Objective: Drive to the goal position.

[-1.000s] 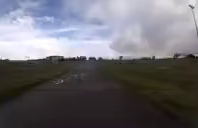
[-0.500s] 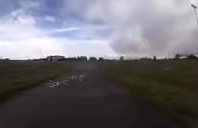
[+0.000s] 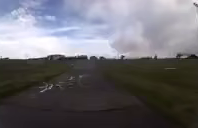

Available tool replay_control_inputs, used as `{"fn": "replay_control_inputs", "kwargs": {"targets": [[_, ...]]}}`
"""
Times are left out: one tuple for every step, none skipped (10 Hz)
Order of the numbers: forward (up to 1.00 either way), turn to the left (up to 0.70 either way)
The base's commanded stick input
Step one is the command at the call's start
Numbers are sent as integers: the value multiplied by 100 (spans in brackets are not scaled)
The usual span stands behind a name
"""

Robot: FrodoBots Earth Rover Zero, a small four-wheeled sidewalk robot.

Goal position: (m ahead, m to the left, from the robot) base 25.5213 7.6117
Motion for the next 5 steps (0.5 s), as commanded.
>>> {"fn": "replay_control_inputs", "kwargs": {"targets": [[100, 0], [100, 0], [100, 0], [100, 0], [100, 0]]}}
